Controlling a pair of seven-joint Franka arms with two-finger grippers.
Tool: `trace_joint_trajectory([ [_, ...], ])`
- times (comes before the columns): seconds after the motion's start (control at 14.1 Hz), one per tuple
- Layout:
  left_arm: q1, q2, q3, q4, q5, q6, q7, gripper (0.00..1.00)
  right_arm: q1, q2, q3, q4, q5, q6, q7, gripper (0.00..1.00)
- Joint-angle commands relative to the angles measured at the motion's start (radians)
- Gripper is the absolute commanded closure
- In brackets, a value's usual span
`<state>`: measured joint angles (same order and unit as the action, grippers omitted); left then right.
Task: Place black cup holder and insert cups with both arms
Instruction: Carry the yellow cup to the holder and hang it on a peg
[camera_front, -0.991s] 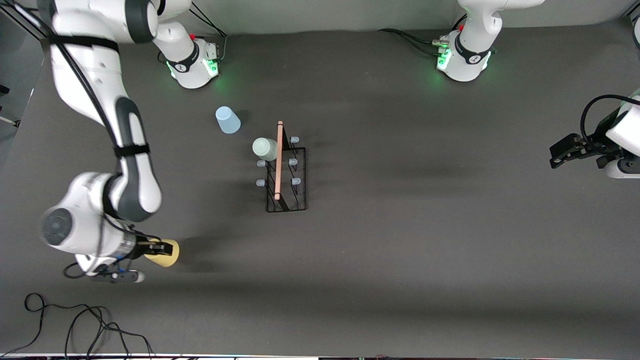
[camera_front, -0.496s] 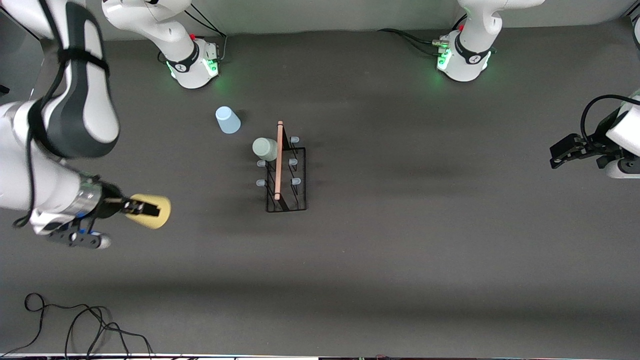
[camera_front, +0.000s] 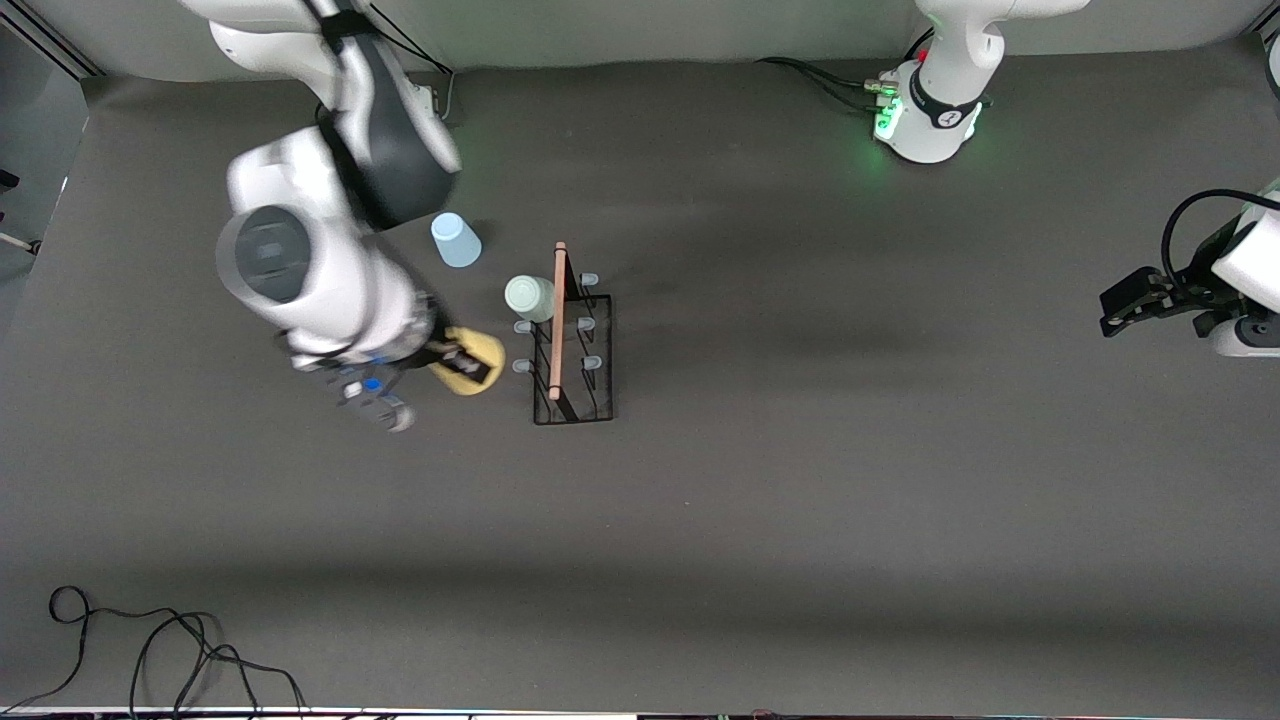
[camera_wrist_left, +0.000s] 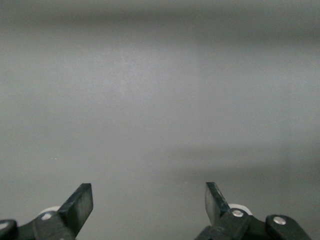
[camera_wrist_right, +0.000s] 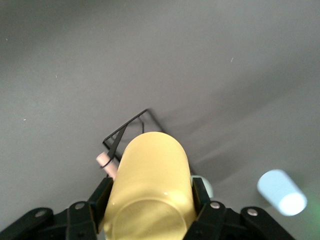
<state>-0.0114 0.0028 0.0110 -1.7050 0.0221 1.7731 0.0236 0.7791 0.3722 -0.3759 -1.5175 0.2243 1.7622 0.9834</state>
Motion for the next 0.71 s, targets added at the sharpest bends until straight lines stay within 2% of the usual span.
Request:
trace_joint_trajectory([
  [0.0, -0.001, -0.004, 0.001, 0.002, 0.004, -0.014, 0.018, 0.0, 0.057, -0.019, -0.012, -0.105, -0.013, 0.092, 0.098, 0.75],
  [0.14, 0.001, -0.001, 0.001, 0.001, 0.004, -0.012, 0.018, 0.0, 0.087, -0.029, -0.014, -0.199, -0.014, 0.193, 0.121, 0.75],
  [0.64, 0.001, -0.001, 0.001, -0.001, 0.004, -0.012, 0.018, 0.0, 0.1, -0.021, -0.011, -0.364, -0.016, 0.419, 0.149, 0.75],
])
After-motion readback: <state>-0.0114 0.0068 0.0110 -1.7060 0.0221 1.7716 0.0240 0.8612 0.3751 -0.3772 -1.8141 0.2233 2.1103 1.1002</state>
